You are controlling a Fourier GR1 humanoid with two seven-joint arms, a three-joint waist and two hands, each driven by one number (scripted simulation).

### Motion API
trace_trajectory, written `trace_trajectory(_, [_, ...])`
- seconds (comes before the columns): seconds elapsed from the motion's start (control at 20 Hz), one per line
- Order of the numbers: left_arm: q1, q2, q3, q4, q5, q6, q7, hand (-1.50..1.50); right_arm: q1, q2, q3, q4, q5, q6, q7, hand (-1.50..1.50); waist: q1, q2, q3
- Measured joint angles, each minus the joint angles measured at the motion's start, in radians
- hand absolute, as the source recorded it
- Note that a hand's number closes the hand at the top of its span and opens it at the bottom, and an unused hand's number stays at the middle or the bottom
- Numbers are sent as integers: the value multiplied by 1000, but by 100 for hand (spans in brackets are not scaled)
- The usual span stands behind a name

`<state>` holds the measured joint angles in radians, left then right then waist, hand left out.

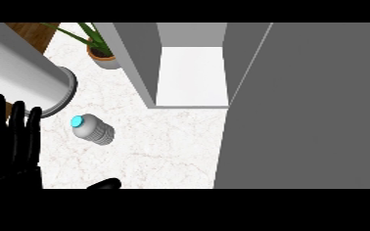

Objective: Pick up the bottled water, place it into the cabinet and close the cabinet

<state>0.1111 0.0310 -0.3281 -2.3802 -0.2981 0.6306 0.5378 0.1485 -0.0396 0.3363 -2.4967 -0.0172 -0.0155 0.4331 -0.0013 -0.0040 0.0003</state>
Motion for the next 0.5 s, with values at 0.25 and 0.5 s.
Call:
trace_trajectory(0.25, [-8,2,12,17,-26,20,-12,-150,6,-12,24,-5,6,-19,-3,-150,-4,0,0])
trace_trajectory(0.5, [-14,17,35,32,-38,17,-28,-150,-42,-21,17,-6,10,-46,41,-150,-3,1,-1])
